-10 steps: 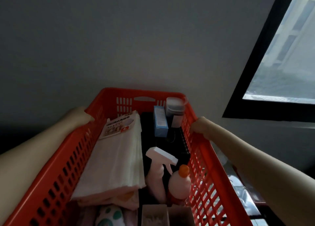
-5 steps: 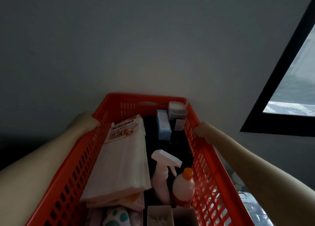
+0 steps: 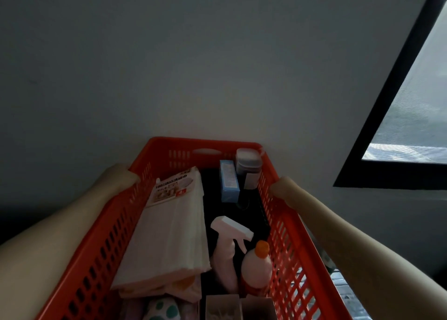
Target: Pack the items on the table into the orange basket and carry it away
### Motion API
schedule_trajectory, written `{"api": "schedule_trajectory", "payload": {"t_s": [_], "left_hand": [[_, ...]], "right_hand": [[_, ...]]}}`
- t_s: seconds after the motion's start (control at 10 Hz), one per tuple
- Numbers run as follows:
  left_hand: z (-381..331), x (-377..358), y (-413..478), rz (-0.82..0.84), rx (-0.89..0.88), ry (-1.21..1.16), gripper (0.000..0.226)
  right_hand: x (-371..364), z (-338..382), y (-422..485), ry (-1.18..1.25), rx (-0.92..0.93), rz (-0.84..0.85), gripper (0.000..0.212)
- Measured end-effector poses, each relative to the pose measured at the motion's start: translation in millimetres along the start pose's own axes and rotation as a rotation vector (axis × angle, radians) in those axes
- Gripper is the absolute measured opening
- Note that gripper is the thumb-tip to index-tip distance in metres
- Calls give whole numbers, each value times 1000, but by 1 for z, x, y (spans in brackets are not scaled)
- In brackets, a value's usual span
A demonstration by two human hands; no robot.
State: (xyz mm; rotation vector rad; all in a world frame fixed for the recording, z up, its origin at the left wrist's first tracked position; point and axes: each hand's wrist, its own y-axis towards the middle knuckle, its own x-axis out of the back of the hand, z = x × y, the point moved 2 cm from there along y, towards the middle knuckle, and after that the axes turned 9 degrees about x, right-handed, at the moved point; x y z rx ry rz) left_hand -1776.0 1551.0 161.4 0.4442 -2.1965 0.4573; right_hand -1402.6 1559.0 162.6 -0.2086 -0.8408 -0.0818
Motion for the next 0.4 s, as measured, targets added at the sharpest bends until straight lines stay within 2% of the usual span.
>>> {"api": "schedule_trajectory", "payload": {"t_s": [0.1, 0.2, 0.3, 0.4], "left_hand": [[2, 1, -1, -27, 23, 33, 31], [-5, 4, -15, -238, -25, 200, 33], [-13, 5, -38, -520, -202, 350, 38], [-26, 4, -56, -552, -290, 296, 33]], "right_hand": [[-1, -1, 0, -19, -8, -8, 34], [1, -1, -5, -69, -4, -57, 40], [4, 8, -20, -170, 69, -214, 46], [9, 13, -30, -154, 164, -331, 43]]}}
